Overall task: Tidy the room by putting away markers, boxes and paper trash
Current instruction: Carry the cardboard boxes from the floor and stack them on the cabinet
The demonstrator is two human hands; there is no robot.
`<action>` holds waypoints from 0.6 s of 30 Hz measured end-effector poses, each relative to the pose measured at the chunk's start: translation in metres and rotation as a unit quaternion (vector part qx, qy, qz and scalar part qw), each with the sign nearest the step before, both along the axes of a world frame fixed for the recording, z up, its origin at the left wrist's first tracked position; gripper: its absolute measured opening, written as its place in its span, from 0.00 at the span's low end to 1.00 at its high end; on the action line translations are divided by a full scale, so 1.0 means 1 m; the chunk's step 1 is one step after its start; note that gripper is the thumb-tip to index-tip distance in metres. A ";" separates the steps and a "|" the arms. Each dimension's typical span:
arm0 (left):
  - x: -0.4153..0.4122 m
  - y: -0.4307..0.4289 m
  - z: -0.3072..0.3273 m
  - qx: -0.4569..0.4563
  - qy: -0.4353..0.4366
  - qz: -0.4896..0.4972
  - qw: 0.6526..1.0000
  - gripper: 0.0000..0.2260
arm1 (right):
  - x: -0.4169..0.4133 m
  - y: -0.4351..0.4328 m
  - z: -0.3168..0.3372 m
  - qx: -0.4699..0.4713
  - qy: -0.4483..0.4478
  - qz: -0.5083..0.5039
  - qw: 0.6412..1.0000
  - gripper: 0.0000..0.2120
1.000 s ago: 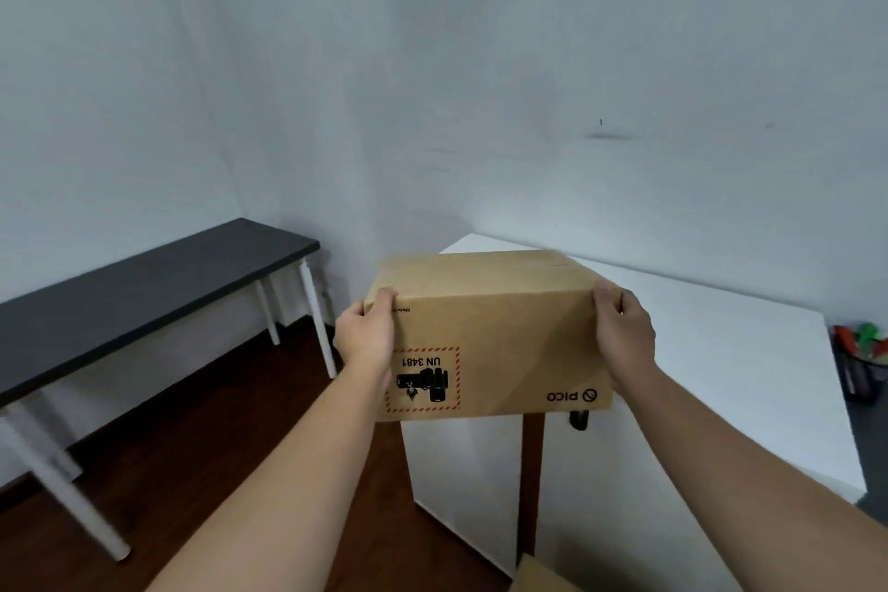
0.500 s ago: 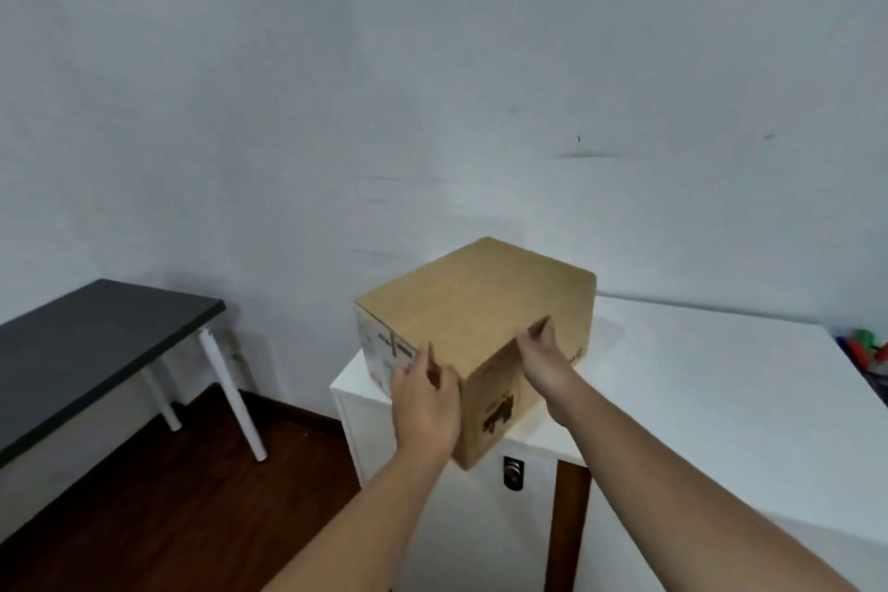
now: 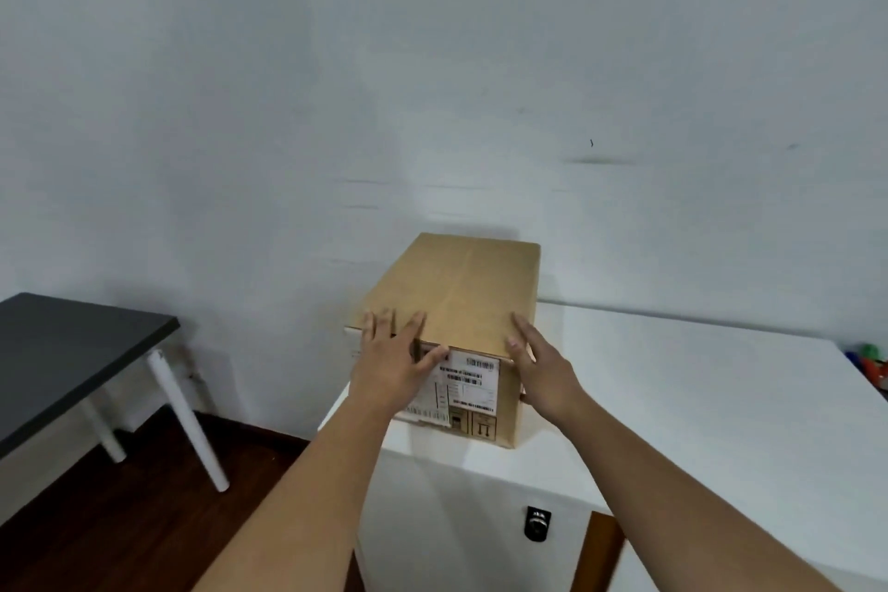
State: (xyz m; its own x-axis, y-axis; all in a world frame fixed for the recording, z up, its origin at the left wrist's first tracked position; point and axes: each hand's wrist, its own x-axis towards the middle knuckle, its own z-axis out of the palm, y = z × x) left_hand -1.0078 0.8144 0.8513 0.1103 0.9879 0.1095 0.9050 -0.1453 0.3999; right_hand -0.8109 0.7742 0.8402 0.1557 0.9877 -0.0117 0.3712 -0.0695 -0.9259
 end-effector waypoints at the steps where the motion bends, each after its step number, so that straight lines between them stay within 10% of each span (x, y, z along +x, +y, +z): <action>1: 0.001 0.007 0.000 -0.005 -0.003 0.001 1.000 0.32 | 0.000 0.007 0.000 -0.003 0.003 -0.003 1.000 0.24; 18: 0.020 0.048 0.014 -0.001 0.065 0.027 0.997 0.24 | -0.010 0.043 0.012 0.005 -0.031 -0.068 0.997 0.23</action>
State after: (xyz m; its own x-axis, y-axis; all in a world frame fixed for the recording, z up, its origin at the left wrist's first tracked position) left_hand -0.9874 0.8620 0.8655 0.0695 0.9929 0.0966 0.9560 -0.0939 0.2779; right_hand -0.8208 0.8176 0.8521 0.2886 0.9574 0.0122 0.4157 -0.1138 -0.9024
